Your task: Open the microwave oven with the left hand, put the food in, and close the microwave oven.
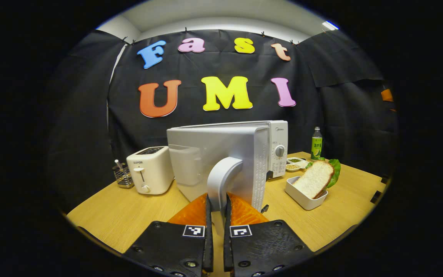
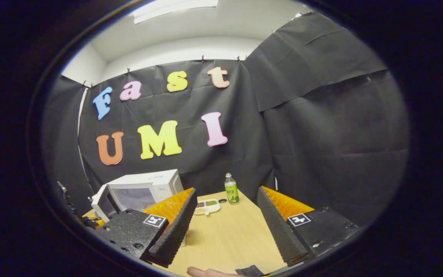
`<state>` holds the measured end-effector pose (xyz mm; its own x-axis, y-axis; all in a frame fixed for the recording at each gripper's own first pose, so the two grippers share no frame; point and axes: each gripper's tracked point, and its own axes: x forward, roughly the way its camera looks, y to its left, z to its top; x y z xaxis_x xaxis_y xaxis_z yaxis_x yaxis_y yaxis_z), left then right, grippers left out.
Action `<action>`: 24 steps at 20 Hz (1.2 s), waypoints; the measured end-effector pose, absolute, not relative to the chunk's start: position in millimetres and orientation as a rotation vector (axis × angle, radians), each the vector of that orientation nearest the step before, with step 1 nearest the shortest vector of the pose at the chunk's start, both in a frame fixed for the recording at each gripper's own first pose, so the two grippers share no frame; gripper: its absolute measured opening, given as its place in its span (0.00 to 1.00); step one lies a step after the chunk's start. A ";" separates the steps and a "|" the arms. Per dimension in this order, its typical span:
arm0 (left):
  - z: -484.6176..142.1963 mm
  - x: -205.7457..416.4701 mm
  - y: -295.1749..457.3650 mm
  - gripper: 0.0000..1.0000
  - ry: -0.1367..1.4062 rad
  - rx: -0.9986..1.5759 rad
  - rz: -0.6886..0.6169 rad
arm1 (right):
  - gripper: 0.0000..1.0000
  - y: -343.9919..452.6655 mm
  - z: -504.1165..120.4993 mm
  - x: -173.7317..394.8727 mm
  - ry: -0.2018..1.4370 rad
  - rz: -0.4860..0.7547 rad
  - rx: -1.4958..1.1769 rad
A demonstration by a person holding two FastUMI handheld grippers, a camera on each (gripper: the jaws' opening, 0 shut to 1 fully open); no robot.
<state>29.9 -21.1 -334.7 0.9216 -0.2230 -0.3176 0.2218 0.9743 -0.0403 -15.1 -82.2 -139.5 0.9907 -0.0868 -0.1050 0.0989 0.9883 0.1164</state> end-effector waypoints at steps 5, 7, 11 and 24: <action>-339.6 18.0 43.8 0.09 0.334 -0.001 -0.139 | 0.91 -20.5 -163.4 1.6 0.149 -0.001 0.100; -341.8 18.2 61.4 0.09 0.339 -0.031 -0.143 | 0.91 -3.5 -168.8 10.7 0.158 0.026 0.078; -344.4 14.9 85.3 0.09 0.368 -0.082 -0.174 | 1.00 15.6 -176.3 32.5 0.196 0.057 0.093; -259.0 -15.4 167.9 0.96 0.331 0.038 0.048 | 1.00 61.1 -187.9 96.4 0.360 0.211 -0.020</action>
<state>-15.4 167.9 -259.0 0.9445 0.0532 -0.3242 -0.0407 0.9981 0.0453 96.4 61.1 -187.9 0.9142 0.2016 -0.3516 -0.2089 0.9778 0.0176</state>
